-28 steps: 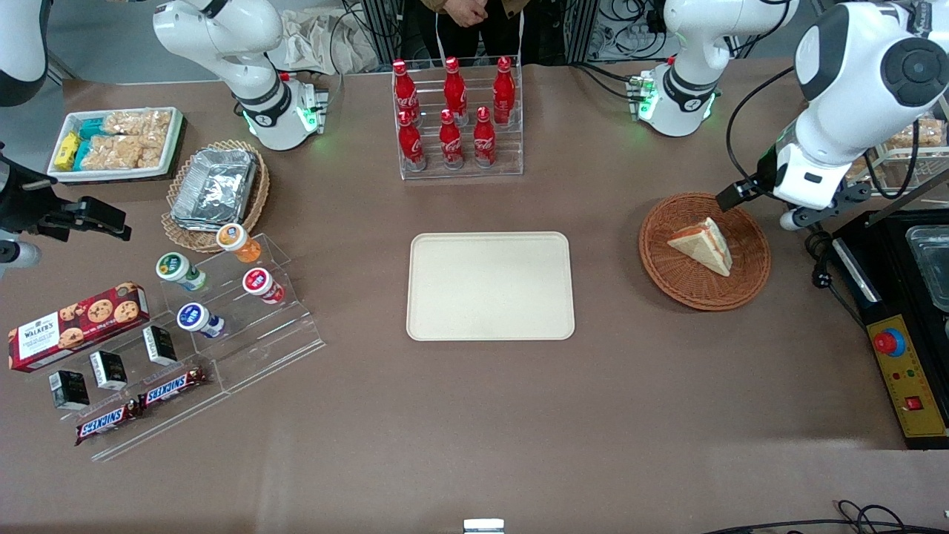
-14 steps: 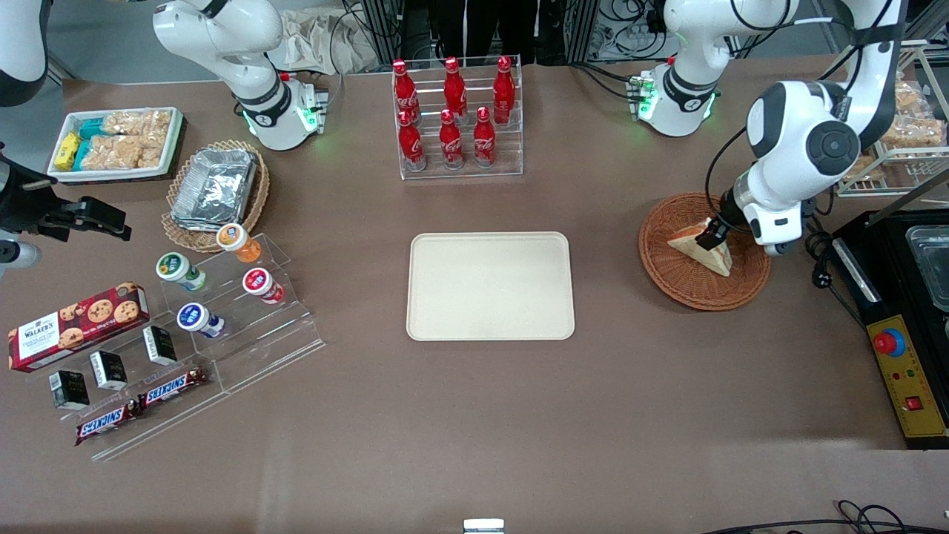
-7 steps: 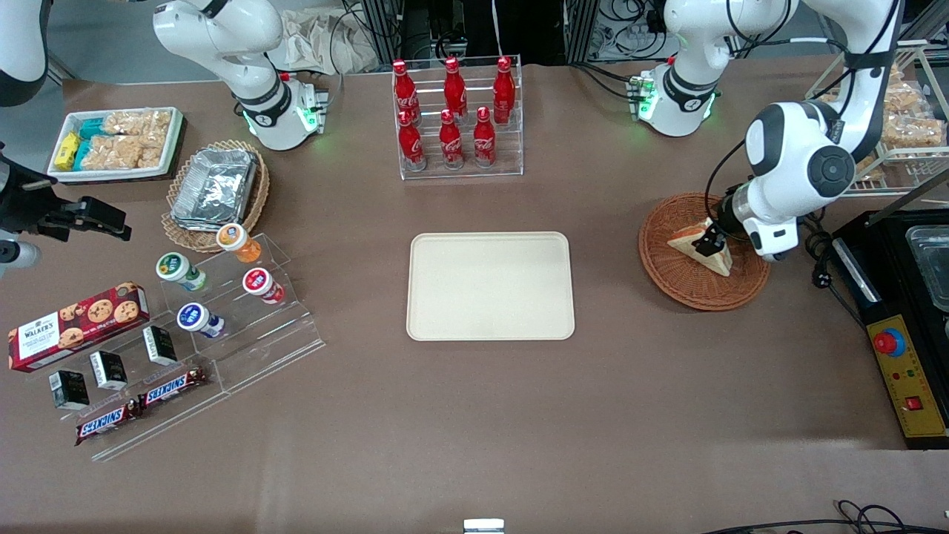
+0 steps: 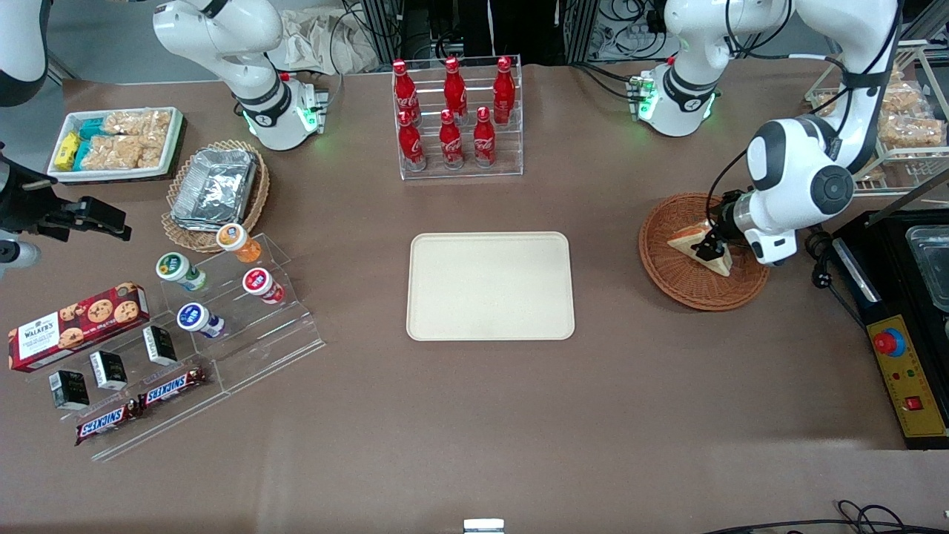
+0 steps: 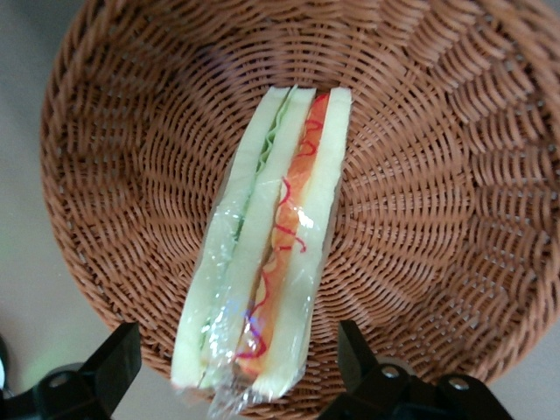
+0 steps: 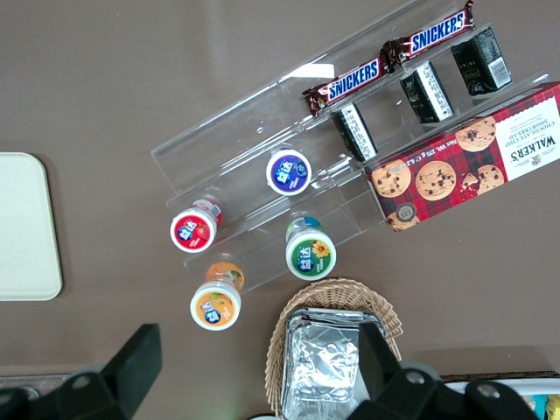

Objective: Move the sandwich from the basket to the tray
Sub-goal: 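Lower the left gripper and close it on the wrapped sandwich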

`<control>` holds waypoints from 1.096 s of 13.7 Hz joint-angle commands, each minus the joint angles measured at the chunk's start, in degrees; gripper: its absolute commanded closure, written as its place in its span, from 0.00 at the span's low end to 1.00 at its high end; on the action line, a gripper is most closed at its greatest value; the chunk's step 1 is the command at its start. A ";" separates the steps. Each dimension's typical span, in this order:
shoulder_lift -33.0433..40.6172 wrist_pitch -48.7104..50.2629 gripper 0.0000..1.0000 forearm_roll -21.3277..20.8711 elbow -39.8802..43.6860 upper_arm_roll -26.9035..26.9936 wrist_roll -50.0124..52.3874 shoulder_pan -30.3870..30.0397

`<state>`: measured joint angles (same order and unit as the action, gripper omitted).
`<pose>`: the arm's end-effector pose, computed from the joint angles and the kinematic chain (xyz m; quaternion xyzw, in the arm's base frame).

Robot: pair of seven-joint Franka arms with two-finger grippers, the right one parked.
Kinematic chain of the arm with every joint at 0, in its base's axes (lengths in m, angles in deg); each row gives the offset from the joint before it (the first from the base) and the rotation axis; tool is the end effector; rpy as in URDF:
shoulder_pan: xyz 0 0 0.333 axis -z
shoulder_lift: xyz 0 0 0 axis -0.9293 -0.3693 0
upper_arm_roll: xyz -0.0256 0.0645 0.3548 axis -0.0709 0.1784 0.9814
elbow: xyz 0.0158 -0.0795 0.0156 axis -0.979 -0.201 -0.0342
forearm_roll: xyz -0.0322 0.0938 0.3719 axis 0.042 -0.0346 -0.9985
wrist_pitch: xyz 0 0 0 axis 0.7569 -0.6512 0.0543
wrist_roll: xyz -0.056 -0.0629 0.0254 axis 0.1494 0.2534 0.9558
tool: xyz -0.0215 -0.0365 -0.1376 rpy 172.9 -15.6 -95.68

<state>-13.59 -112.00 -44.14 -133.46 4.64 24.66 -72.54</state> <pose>0.4304 -0.0187 0.2708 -0.8405 -0.5223 0.1422 0.0243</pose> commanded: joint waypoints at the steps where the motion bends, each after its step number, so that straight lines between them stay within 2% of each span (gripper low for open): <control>1: -1.61 -1.36 0.00 0.84 0.08 -0.45 -0.11 -0.27; 6: -2.67 -2.33 0.02 0.58 -0.01 -0.45 -0.29 -0.36; 7: -2.93 -2.33 0.08 0.49 0.08 -0.45 -0.29 -0.36; 8: -3.02 -2.33 0.20 0.57 0.17 -0.45 -0.20 -0.36; 9: -3.02 -2.33 0.47 0.57 0.25 -0.45 -0.29 -0.36; 10: -3.02 -2.33 0.59 0.57 0.34 -0.45 -0.29 -0.36; 11: -2.84 -2.24 0.66 0.57 0.34 -0.45 -0.20 -0.36; 12: -2.67 -2.07 0.68 0.57 0.43 -0.45 -0.29 -0.36; 15: -1.36 -1.02 0.69 0.57 0.87 -0.45 -0.20 -0.36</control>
<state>-16.18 -113.81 -44.10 -132.97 4.59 24.62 -72.51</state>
